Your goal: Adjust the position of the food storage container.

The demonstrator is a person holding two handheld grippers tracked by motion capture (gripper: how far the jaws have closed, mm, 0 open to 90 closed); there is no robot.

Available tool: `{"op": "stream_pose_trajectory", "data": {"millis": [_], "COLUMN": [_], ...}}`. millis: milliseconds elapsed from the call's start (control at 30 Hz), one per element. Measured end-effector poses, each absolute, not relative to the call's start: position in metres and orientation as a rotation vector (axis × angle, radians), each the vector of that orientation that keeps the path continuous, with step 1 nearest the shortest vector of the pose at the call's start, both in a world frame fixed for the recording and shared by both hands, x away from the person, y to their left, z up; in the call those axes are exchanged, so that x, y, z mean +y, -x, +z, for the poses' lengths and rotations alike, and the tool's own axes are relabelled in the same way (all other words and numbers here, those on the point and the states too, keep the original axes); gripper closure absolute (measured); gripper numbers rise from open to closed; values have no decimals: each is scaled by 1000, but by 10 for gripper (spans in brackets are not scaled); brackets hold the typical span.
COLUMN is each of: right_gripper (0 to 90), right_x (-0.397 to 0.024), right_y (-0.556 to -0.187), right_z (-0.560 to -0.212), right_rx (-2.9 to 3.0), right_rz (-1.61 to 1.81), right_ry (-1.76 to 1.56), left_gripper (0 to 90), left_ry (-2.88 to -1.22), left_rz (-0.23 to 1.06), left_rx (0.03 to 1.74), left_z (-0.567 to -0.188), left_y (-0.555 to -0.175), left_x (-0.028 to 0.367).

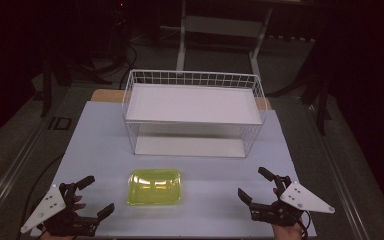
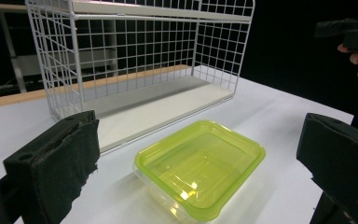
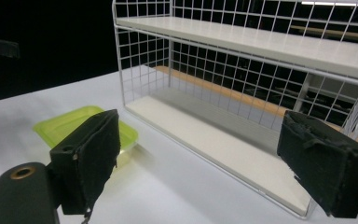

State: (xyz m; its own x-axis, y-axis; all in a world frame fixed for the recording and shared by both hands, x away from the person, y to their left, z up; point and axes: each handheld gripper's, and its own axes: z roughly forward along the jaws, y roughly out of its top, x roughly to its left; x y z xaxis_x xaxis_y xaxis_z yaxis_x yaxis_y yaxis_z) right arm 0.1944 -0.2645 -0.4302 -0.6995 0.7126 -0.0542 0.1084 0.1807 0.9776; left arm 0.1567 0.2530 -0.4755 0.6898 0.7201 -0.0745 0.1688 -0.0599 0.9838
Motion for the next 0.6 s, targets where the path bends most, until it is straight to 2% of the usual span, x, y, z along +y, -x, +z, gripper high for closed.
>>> {"op": "stream_pose_trajectory", "data": {"millis": [200, 467, 600], "right_gripper": [126, 125, 124], "right_x": [-264, -259, -260], "right_y": [-196, -199, -199], "right_z": [-419, -404, -400], "right_rx": [1943, 1971, 1963], "right_rz": [1593, 1533, 1577], "right_ry": [-803, -794, -797], "left_gripper": [0, 0, 1], "left_ry": [-1641, -1671, -1729], "left_rz": [509, 369, 362], "left_rx": [736, 771, 770], "left_z": [-471, -468, -469], "left_y": [-162, -168, -170], "left_x": [257, 259, 263]}}
